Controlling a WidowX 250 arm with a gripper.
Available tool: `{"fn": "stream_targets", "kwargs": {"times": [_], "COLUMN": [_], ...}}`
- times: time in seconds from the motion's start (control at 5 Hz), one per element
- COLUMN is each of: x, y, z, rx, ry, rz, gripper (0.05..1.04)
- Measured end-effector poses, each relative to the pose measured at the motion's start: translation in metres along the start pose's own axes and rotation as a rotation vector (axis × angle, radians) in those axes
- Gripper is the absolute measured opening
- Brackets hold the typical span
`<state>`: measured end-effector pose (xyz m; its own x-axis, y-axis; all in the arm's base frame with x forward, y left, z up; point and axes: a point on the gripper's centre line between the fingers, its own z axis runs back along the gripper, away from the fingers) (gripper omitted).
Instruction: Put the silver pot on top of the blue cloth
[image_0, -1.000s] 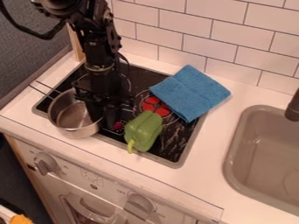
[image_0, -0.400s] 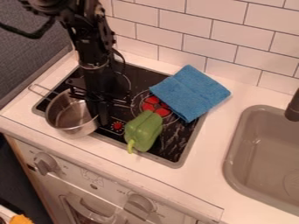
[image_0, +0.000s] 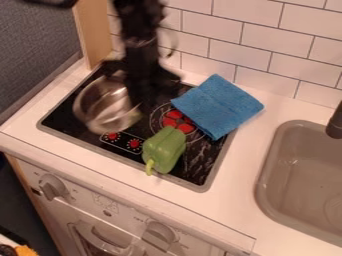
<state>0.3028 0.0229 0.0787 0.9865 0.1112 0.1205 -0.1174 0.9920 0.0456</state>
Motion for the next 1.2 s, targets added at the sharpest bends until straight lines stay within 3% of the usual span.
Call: {"fn": "stream_targets", "kwargs": {"times": [0.2, 0.4, 0.8, 1.0, 1.2], "x": [0.034, 0.059, 0.076, 0.077, 0.077], "y": [-0.037, -0.062, -0.110, -0.114, -0.117], "z": [0.008, 0.002, -0.026, -0.039, -0.038], "rx": [0.029, 0.035, 0.054, 0.060, 0.059], "ry": [0.004, 0.014, 0.061, 0.089, 0.103], "rz": [-0.090, -0.122, -0.170, -0.154, -0.140], "gripper": [0.083, 0.083, 0.083, 0.118, 0.317]}}
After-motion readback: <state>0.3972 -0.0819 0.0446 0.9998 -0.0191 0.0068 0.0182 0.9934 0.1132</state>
